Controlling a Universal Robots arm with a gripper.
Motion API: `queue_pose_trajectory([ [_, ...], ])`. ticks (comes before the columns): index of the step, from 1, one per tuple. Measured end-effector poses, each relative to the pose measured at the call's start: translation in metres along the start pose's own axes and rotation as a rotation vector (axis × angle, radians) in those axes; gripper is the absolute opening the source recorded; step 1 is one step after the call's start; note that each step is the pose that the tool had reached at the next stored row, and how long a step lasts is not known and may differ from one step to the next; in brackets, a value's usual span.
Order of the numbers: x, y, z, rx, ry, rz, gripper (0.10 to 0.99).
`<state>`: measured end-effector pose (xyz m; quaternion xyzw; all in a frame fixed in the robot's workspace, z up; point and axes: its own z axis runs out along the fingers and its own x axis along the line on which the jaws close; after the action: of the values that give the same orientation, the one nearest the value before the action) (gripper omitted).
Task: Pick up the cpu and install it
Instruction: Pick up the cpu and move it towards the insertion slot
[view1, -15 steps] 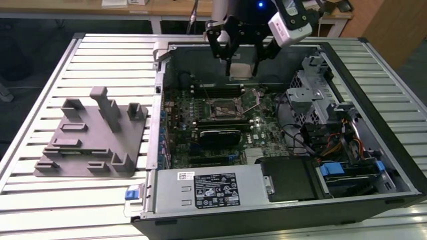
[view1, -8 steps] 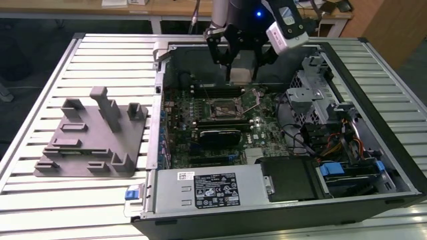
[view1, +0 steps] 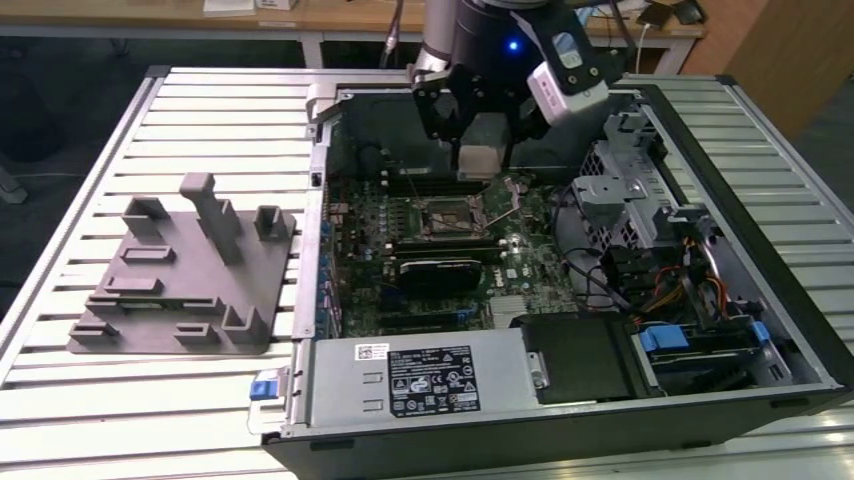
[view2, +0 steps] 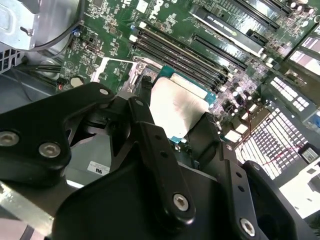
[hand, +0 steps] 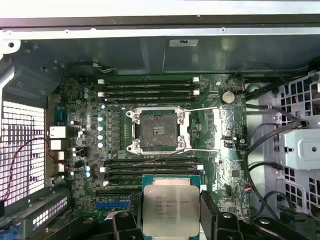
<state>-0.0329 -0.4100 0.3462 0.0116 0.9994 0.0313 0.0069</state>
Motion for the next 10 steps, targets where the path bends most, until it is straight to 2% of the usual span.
queue_pose_trajectory([
  [10,0.0003,0.0046,0.0170,0.000,-0.0021,0.000,0.545],
])
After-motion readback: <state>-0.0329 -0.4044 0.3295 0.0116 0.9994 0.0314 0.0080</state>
